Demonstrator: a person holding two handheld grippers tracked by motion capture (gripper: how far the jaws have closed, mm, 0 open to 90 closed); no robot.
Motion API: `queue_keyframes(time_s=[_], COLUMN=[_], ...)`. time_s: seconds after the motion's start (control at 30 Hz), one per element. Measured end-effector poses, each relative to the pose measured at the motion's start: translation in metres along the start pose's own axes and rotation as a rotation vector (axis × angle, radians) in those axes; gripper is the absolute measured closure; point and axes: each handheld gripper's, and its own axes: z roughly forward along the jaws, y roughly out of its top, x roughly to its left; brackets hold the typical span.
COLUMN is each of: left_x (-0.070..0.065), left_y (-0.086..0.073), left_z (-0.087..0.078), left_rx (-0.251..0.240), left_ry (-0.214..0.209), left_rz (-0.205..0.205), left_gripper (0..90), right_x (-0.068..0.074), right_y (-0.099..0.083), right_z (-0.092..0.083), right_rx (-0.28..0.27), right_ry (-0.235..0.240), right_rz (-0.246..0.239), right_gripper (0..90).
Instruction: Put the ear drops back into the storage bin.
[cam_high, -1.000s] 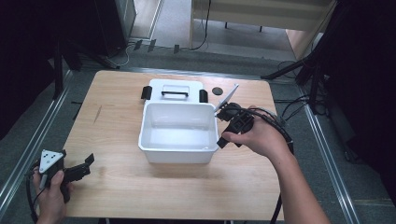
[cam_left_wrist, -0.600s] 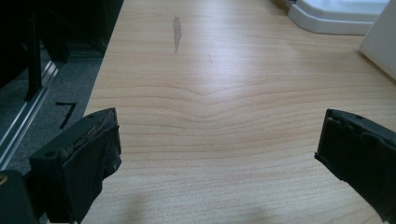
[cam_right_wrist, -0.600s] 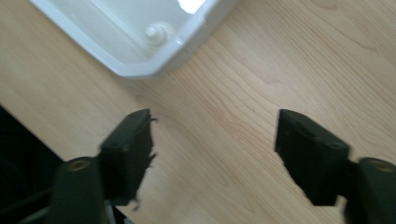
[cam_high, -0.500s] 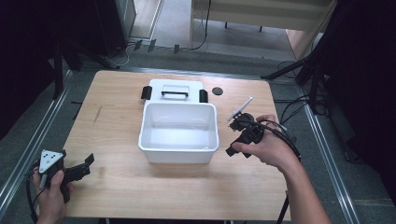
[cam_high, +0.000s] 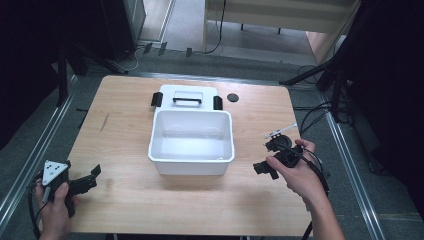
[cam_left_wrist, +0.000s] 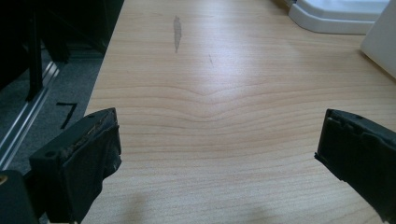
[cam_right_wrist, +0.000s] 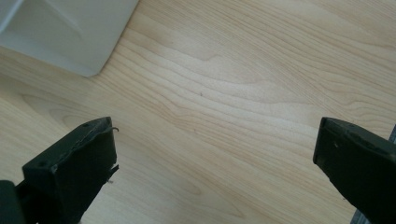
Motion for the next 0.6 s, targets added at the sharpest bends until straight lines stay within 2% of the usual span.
queue_keyframes(time_s=[0.23,0.3,0.37,0.5,0.6], left_x=[0.000,0.000,0.000,0.000,0.000], left_y=[0.000,0.000,0.000,0.000,0.000], left_z=[0.000,0.000,0.000,0.000,0.000], left_rx=[0.000,0.000,-0.001,-0.001,0.000], left_ry=[0.001,0.000,0.000,0.000,0.001], left_rz=[0.001,0.000,-0.001,-0.001,0.000], left_gripper=[0.1,0.1,0.1,0.1,0.1], right_x=[-0.007,-0.009,-0.010,-0.013,-0.014], right_y=[-0.022,-0.029,-0.036,-0.051,-0.064], right_z=[0.011,0.015,0.020,0.030,0.042], right_rx=[-0.063,-0.087,-0.109,-0.172,-0.225], right_ry=[-0.007,-0.007,-0.026,-0.021,-0.055], right_rz=[0.044,0.050,0.044,0.064,0.084], right_gripper=[0.0,0.0,0.0,0.0,3.5])
